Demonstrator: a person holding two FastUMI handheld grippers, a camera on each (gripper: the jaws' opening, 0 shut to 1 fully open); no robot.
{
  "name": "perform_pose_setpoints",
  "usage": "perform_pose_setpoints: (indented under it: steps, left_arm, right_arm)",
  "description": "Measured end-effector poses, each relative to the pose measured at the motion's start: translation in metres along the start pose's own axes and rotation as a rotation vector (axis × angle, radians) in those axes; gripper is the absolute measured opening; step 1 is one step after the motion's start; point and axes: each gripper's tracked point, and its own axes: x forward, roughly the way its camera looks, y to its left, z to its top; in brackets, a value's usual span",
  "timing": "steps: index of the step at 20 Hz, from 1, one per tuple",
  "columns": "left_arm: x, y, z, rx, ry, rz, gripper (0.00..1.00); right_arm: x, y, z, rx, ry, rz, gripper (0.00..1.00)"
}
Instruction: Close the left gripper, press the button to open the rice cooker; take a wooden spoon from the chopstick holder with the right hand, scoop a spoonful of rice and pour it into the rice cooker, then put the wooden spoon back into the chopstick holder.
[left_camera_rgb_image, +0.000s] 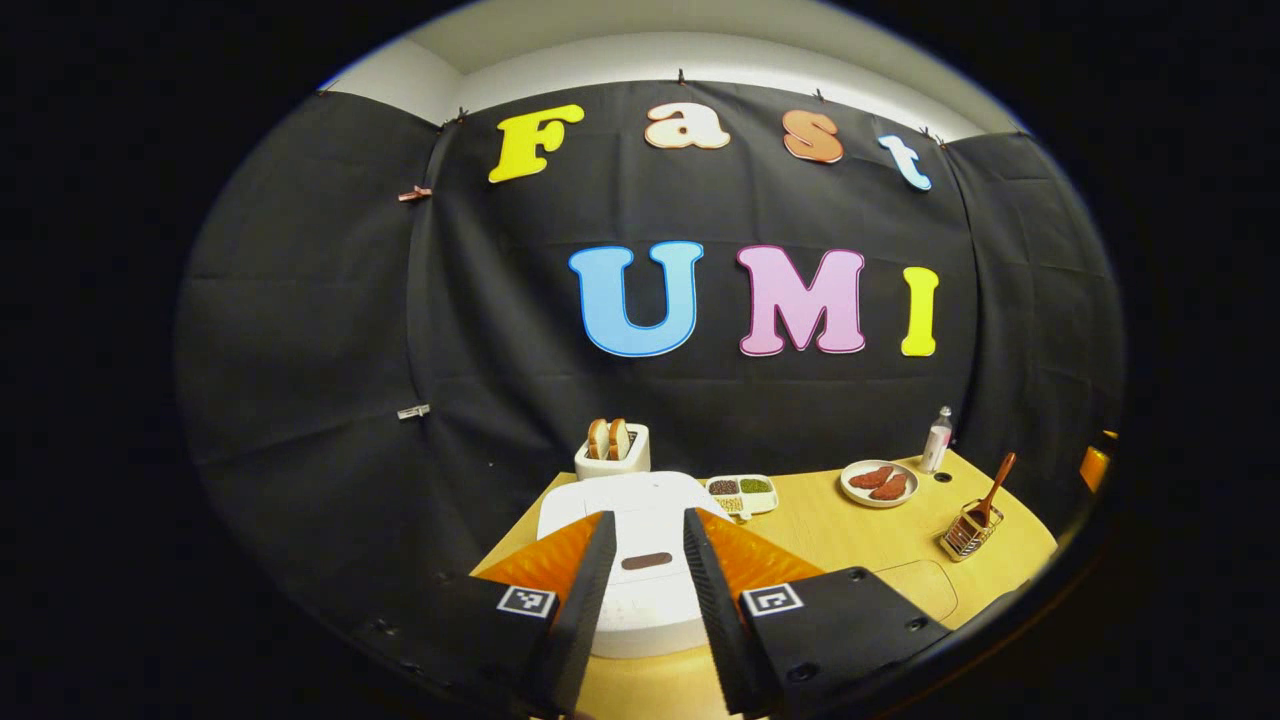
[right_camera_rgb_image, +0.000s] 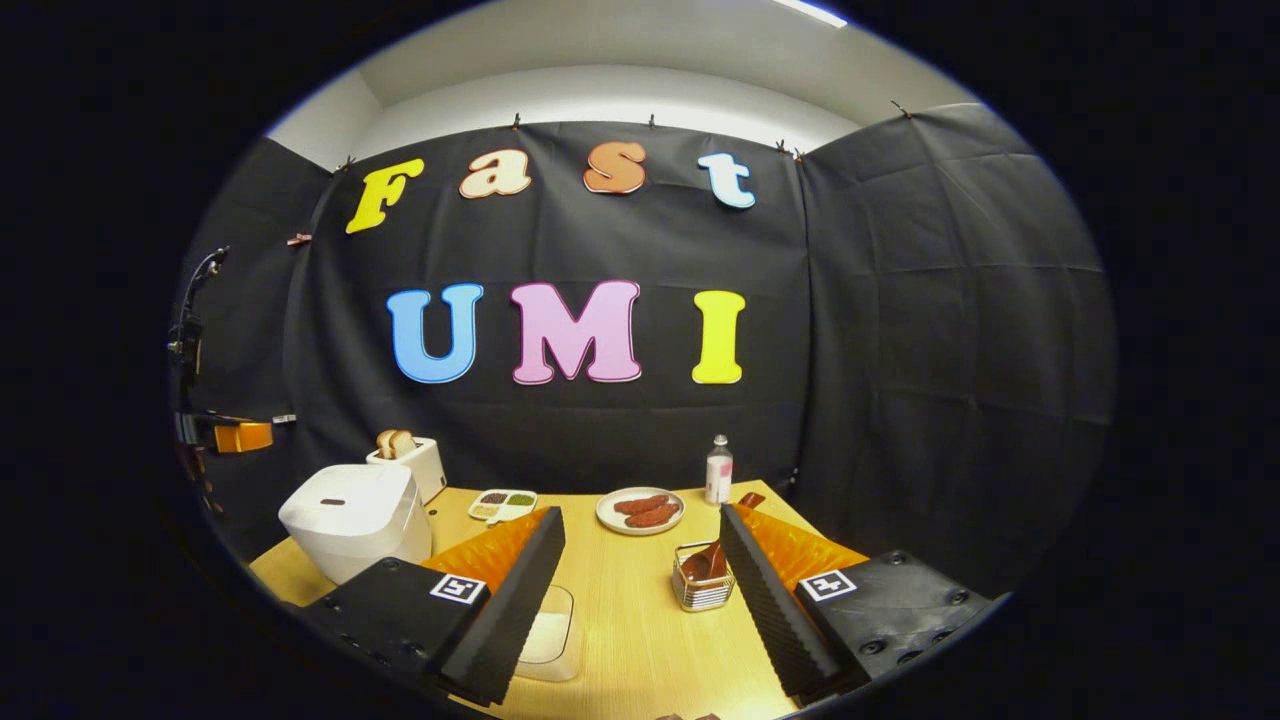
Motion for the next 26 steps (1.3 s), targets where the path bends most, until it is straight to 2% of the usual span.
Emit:
perform_pose_setpoints:
  steps: [1,3,6,8,13,19,26]
  left_arm:
    - [0.010,0.000,-0.003,-0.005,0.014,-0.020,0.52]
    - [0.030,0.006,-0.005,-0.010,0.026,-0.022,0.36]
    - [0.060,0.002,-0.028,0.025,0.088,-0.063,0.20]
    - [0.080,0.003,-0.045,0.011,0.145,-0.082,0.09]
    - [0.117,0.010,-0.082,-0.029,0.264,-0.079,0.06]
    - [0.126,0.004,-0.117,-0.119,0.382,-0.079,0.06]
    - [0.126,0.004,-0.124,-0.080,0.395,-0.053,0.06]
  right_arm:
    - [-0.001,-0.002,-0.001,-0.005,0.007,-0.001,0.98]
    - [-0.004,-0.008,-0.002,-0.013,0.015,-0.013,0.98]
    - [-0.007,-0.016,-0.007,-0.016,0.035,-0.025,0.98]
    - [-0.011,-0.022,-0.008,-0.012,0.045,-0.036,0.98]
    - [-0.018,-0.033,-0.018,-0.048,0.076,-0.053,0.98]
    - [-0.018,-0.040,-0.015,-0.045,0.067,-0.058,0.98]
    - [-0.011,-0.053,-0.017,-0.032,0.061,-0.075,0.98]
